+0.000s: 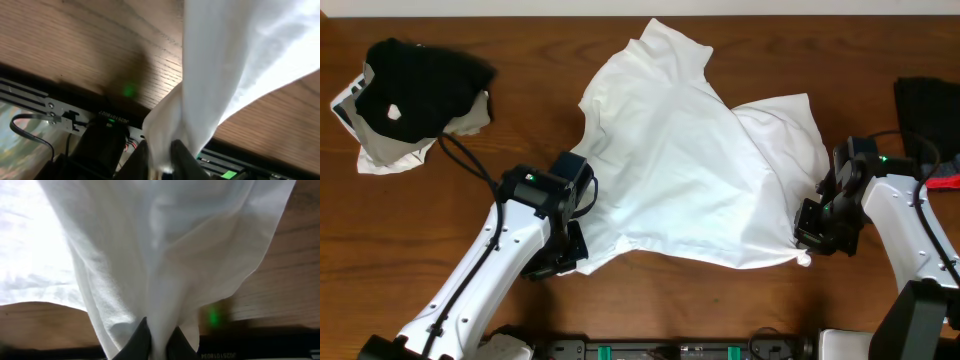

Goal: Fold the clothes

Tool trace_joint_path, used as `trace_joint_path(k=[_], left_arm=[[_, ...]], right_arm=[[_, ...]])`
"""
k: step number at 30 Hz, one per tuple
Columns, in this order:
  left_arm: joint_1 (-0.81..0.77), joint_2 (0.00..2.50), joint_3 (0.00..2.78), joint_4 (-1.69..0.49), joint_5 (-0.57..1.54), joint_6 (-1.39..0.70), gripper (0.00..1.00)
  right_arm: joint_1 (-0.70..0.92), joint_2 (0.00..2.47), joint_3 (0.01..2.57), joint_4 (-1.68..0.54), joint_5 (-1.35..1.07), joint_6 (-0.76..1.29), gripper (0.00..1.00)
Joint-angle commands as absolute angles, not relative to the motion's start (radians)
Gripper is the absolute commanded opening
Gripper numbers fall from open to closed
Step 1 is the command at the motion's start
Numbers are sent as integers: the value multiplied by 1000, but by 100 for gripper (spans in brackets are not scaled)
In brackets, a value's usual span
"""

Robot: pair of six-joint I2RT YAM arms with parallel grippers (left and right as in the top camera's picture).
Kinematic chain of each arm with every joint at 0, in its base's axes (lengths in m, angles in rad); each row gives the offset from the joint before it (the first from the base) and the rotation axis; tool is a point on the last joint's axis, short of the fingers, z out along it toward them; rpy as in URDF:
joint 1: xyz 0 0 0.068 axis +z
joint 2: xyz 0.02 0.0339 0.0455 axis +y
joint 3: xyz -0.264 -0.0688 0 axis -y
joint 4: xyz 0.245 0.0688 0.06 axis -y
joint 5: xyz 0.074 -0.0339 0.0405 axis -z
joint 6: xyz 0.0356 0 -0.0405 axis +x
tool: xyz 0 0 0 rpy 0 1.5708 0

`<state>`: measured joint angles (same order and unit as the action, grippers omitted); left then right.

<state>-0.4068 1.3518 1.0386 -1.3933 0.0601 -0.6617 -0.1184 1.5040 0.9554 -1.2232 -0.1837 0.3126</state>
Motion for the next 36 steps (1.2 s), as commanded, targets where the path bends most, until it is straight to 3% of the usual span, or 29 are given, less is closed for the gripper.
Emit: trace_joint_path(k=[1, 2, 3, 4, 7, 11, 18, 26, 30, 31, 33, 36], left_arm=[[-405, 1341, 1036, -1395, 38, -675, 31], [-405, 1341, 1036, -1388, 36, -674, 33], [-405, 1341, 1036, -1381, 35, -674, 34], [-405, 1341, 1036, -1374, 33, -674, 44], [-405, 1341, 1036, -1344, 0, -671, 70], [-404, 1341, 1041, -1310, -108, -671, 81], [-405, 1340, 1091, -1224, -99, -623, 82], [-405, 1341, 1090, -1107, 71, -507, 82], [-405, 1341, 1090, -1097, 72, -489, 82], [-405, 1341, 1090, -1097, 72, -489, 82], [-405, 1341, 1090, -1098, 72, -489, 82], [-405, 1341, 1090, -1096, 71, -490, 82]], right_arm=[[-111, 1498, 952, -1219, -191, 329, 16], [-111, 1498, 952, -1219, -191, 329, 21], [-111, 1498, 952, -1219, -191, 329, 35], [-111, 1498, 952, -1219, -191, 329, 50], [-111, 1498, 952, -1219, -184, 329, 56], [-118, 1498, 954, -1219, -174, 330, 60], [-150, 1498, 1016, -1248, -128, 372, 71], [-146, 1498, 1021, -1211, -421, 126, 82], [-125, 1498, 1021, -1196, -442, 95, 79], [-123, 1498, 1021, -1192, -437, 96, 72], [-123, 1498, 1021, -1178, -455, 96, 37], [-123, 1498, 1021, -1134, -498, 96, 20]])
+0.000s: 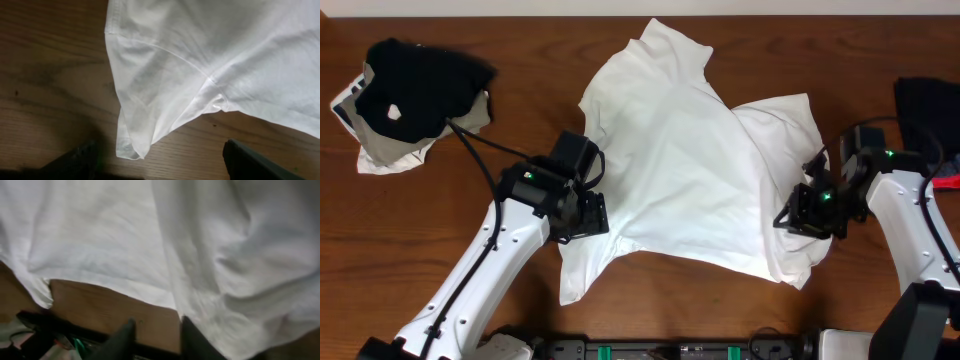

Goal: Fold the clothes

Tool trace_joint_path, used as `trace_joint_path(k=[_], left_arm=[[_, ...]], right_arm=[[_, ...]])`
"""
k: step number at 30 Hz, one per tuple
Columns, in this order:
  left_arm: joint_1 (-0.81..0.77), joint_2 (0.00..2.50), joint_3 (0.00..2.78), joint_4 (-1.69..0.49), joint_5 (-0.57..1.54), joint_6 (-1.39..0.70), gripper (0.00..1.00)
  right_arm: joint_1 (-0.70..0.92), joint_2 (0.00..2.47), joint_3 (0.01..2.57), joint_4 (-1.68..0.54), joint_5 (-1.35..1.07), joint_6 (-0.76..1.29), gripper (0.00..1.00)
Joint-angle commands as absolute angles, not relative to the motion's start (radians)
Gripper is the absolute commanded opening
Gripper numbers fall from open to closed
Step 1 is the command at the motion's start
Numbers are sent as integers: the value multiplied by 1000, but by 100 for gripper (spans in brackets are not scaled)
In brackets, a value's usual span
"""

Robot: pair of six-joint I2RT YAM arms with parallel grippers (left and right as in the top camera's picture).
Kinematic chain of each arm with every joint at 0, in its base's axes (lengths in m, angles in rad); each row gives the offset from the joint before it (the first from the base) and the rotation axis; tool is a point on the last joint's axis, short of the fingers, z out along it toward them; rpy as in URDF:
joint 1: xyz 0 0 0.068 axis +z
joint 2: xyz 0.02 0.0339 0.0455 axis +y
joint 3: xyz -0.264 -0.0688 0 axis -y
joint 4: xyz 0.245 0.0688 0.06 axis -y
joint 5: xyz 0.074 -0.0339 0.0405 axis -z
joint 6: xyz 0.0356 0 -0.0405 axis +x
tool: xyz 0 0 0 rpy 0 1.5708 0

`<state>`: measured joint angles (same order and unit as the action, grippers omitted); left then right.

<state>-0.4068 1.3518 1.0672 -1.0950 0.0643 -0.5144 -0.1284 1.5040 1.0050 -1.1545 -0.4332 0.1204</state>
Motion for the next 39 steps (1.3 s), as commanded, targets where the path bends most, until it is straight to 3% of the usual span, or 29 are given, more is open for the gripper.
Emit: trace_joint_path(k=[1, 9, 15, 25, 39], left_arm=[[-405, 1341, 1090, -1093, 71, -490, 82], [-405, 1341, 1090, -1082, 94, -490, 82], [-416, 1341, 1073, -1029, 236, -419, 79], [-483, 1375, 1051, -871, 319, -418, 75], [-540, 1660, 1051, -670, 397, -398, 74]], right_arm=[[-123, 1498, 1020, -1113, -498, 96, 17], [-103, 1527, 1018, -1007, -497, 96, 1], [-84, 1601, 1018, -938, -307, 241, 1], [-86, 1724, 1018, -800, -292, 265, 1], [-144, 1840, 1018, -751, -161, 336, 1]])
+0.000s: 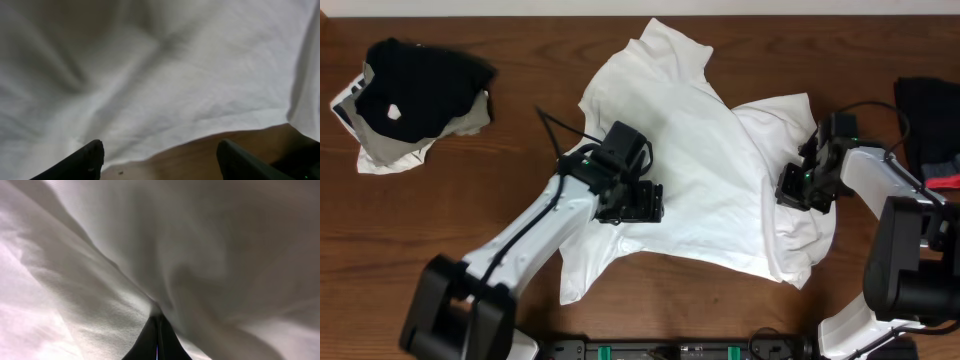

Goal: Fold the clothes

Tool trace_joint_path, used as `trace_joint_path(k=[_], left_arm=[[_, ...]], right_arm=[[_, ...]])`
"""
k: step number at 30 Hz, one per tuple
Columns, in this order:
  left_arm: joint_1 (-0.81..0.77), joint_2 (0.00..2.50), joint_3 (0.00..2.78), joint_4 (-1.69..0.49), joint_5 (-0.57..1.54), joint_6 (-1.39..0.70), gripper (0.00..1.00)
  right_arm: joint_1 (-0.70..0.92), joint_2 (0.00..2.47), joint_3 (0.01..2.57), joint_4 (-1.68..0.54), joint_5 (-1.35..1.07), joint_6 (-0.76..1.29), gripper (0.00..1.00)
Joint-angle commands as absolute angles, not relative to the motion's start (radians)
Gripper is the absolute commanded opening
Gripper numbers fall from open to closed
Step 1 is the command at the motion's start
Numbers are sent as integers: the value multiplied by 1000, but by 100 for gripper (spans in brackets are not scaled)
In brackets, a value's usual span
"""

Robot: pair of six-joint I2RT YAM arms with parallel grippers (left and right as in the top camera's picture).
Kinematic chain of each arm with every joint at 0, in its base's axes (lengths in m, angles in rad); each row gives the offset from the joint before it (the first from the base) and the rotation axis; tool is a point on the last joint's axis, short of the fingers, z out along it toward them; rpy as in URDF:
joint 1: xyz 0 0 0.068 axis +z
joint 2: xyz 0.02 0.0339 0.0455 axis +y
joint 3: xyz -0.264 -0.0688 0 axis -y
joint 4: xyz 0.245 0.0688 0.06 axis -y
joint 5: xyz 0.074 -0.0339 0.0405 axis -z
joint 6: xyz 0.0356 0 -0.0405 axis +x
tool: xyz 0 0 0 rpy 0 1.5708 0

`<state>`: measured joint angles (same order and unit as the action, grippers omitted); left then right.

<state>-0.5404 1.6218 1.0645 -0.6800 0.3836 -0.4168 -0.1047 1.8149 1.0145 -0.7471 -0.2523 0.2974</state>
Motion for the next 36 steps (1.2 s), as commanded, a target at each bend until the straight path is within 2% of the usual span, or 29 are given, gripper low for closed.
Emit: trace_joint_path(k=[1, 12, 17, 28, 36], left_arm=[[-540, 1677, 1051, -661, 397, -391, 74], [-522, 1797, 1051, -617, 342, -385, 74], [-494, 1801, 1051, -622, 292, -386, 74], [-344, 1801, 1051, -702, 206, -348, 73], [-260, 1801, 1051, -722, 179, -340, 73]], right_arm=[[-153, 1840, 1018, -751, -161, 336, 1], [-230, 1840, 1018, -759, -161, 305, 1], [-230, 1839, 1020, -760, -158, 279, 5], [-311, 1839, 1070, -865, -102, 275, 6], [-329, 1839, 1076, -881, -101, 265, 14]])
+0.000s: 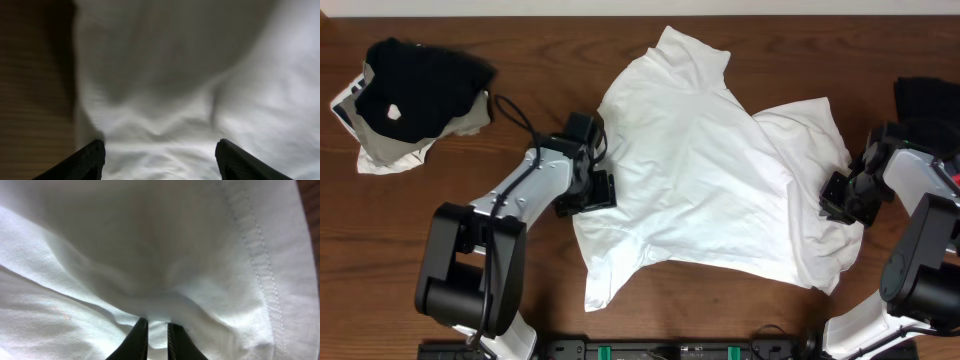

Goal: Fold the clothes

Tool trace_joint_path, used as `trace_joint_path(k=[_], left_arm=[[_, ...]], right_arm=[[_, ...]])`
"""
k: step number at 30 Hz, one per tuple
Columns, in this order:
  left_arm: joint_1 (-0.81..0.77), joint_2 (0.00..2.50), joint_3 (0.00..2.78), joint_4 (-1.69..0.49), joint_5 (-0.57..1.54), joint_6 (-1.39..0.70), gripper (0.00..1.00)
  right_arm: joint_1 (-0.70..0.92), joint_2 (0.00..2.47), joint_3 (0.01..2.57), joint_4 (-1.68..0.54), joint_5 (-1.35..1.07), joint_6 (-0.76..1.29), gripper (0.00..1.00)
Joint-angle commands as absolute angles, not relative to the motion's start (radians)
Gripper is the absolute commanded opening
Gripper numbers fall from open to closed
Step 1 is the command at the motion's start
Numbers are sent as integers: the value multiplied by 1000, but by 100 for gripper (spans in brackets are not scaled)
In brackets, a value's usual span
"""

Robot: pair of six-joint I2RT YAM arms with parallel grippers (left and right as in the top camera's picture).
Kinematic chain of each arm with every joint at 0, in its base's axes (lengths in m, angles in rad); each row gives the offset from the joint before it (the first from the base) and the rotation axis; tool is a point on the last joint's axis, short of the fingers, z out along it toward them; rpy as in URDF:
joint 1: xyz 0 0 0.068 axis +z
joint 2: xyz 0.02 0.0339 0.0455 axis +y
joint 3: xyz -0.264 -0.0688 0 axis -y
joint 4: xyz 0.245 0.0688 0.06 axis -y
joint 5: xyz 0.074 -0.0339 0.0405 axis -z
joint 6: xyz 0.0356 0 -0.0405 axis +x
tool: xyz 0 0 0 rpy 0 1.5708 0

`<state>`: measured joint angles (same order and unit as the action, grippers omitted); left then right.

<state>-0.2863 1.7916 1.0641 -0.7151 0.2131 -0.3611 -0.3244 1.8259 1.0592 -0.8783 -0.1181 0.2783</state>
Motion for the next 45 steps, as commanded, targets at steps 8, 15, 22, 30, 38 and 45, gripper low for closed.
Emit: trace_joint_path(k=[8, 15, 22, 30, 38, 45], left_arm=[[-228, 1782, 1052, -731, 170, -270, 68], [-232, 1675, 1082, -769, 171, -270, 68], [-321, 1513, 1082, -780, 202, -270, 68], [-465, 1558, 1081, -667, 249, -274, 68], [-459, 1691, 1081, -574, 250, -274, 24], [-451, 1772, 1081, -562, 249, -273, 6]], right_arm=[[-329, 1839, 1079, -883, -84, 265, 20], [-329, 1839, 1111, -939, 49, 326, 25], [-327, 1839, 1192, -1013, 16, 366, 25], [-324, 1839, 1226, -1029, -321, 200, 16], [-289, 1839, 1227, -1064, -326, 159, 1], [-274, 1839, 1227, -1069, -326, 159, 1]])
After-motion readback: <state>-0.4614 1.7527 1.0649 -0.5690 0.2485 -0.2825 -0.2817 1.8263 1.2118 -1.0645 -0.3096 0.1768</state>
